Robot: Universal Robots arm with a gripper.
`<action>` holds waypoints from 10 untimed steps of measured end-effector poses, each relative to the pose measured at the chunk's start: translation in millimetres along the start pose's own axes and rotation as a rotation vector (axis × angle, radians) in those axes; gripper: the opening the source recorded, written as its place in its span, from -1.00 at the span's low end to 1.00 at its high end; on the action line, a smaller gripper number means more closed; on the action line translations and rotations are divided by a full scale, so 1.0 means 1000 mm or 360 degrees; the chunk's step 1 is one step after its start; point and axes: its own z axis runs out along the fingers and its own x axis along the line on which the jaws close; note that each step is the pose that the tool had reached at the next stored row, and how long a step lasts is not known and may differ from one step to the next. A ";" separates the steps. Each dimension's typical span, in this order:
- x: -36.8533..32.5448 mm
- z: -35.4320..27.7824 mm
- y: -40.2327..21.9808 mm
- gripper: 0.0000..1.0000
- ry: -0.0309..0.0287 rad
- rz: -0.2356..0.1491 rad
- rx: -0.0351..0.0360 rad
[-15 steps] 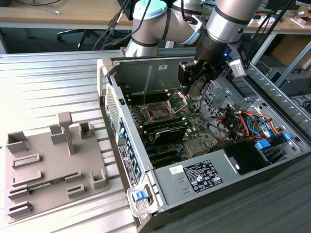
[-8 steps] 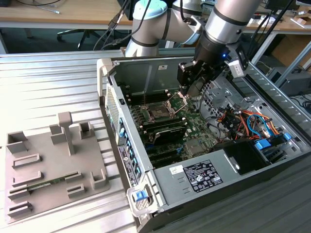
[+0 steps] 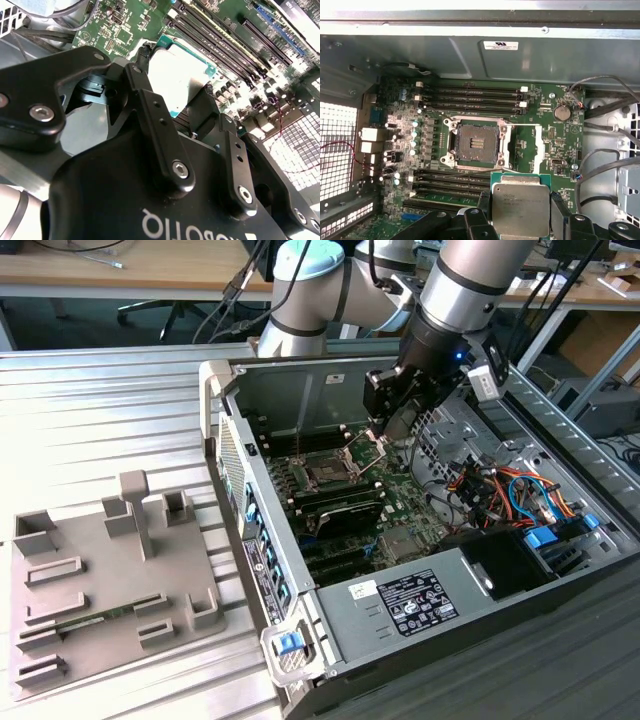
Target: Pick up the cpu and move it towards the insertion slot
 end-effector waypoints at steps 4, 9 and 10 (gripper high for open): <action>-0.0001 0.0019 0.0009 0.09 0.00001 0.0000 0.0000; -0.0002 0.0038 0.0019 0.09 0.00000 0.0000 0.0000; -0.0002 0.0042 0.0021 0.09 0.00000 0.0000 0.0000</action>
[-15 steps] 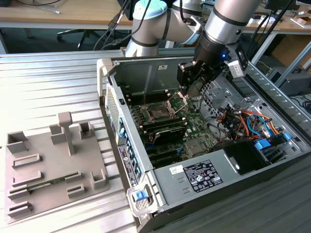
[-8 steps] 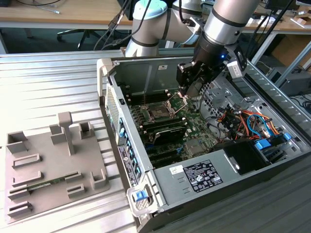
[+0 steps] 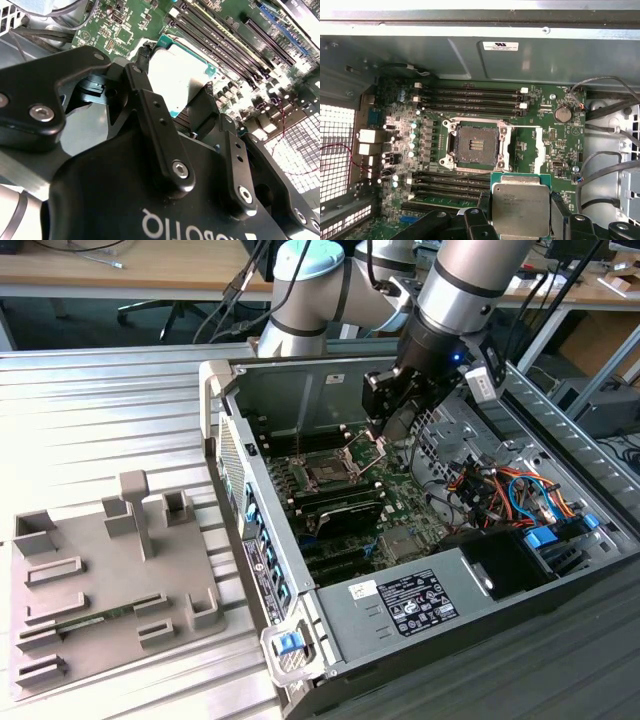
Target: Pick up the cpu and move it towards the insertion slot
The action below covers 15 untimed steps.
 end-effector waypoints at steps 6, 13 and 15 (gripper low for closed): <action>-0.0001 0.0022 0.0010 0.09 0.00000 0.0000 0.0000; -0.0009 0.0060 0.0138 0.09 0.00000 0.0000 0.0000; -0.0011 0.0064 0.0169 0.09 0.00001 0.0000 0.0000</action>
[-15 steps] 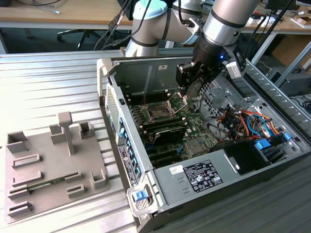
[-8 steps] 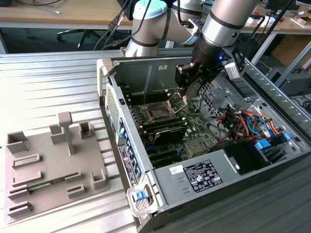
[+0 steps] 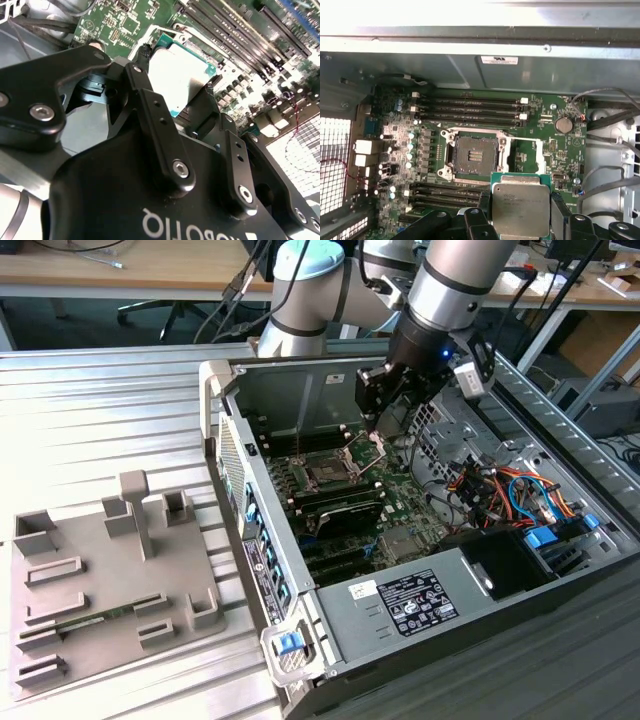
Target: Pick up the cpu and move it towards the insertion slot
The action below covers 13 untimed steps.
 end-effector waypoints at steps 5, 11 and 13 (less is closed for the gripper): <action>-0.0007 0.0017 0.0079 0.09 -0.00001 0.0000 0.0000; -0.0006 0.0029 0.0080 0.09 -0.00001 0.0000 0.0000; -0.0006 0.0032 0.0080 0.09 -0.00001 0.0000 0.0000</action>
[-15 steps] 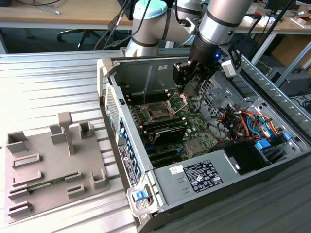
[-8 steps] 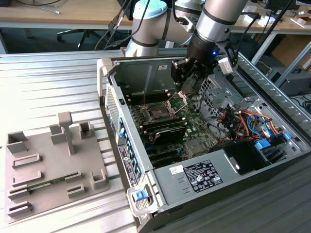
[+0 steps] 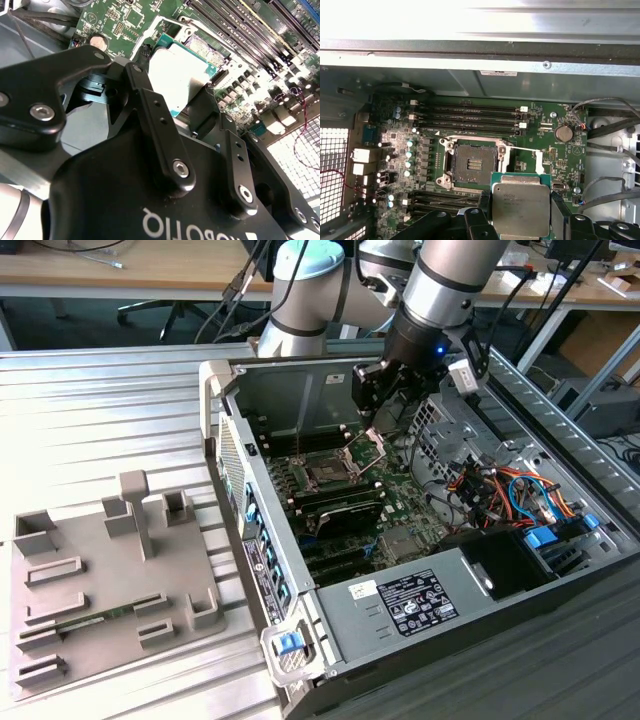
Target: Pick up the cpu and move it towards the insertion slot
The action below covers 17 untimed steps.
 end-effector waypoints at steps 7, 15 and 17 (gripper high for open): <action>0.0000 0.0017 0.0000 0.09 0.00001 0.0000 0.0000; 0.0000 0.0048 0.0001 0.09 0.00000 0.0000 0.0000; 0.0000 0.0052 0.0001 0.09 0.00001 0.0000 0.0000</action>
